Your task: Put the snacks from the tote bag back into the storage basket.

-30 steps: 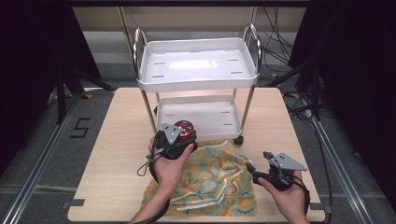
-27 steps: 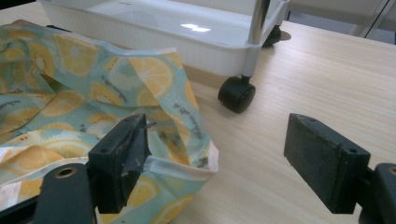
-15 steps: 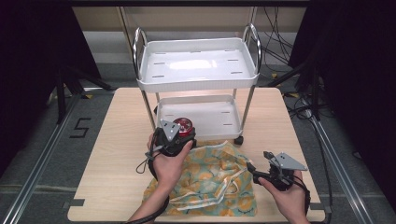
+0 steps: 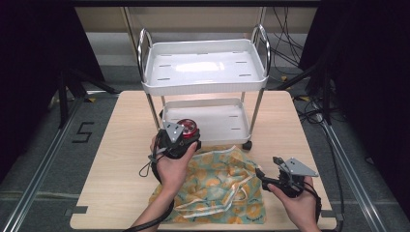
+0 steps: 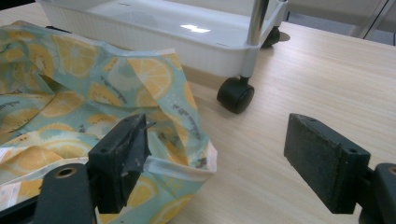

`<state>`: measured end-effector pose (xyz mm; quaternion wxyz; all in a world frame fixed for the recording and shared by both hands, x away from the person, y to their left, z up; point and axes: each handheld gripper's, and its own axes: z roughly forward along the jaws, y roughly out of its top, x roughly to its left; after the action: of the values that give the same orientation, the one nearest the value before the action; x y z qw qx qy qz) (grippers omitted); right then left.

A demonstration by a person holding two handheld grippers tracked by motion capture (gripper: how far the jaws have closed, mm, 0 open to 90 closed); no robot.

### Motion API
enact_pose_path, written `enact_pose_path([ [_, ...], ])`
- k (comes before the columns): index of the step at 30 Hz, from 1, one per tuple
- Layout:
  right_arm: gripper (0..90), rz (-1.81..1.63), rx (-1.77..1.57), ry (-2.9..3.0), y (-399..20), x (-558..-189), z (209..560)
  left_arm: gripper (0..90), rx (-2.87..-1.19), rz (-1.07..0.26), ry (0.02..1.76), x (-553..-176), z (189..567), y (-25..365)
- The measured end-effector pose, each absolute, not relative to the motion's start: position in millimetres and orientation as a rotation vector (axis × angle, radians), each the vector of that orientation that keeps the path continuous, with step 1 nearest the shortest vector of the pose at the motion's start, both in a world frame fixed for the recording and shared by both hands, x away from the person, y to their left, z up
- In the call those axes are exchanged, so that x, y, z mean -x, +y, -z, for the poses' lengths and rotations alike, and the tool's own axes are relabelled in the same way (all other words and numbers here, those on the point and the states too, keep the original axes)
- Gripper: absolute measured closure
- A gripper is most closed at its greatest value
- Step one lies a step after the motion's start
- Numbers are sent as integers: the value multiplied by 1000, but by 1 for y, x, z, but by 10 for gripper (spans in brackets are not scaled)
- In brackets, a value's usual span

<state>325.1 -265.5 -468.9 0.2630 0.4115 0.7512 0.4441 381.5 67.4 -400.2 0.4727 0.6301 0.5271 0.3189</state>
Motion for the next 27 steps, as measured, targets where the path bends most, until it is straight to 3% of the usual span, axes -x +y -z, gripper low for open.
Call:
enact_pose_path([
  [18,229,-1215,-1124,2017,-265,-325,469,243,-1567,-820,1264,-390,396,71],
  [19,229,-1215,-1124,2017,-265,-325,469,243,-2181,-876,1141,-381,377,102],
  [20,230,-1214,-1121,2018,-265,-325,469,243,-1560,-816,1266,-391,395,70],
  [27,230,-1206,-1116,2023,-266,-325,468,243,-1559,-826,1270,-395,395,72],
])
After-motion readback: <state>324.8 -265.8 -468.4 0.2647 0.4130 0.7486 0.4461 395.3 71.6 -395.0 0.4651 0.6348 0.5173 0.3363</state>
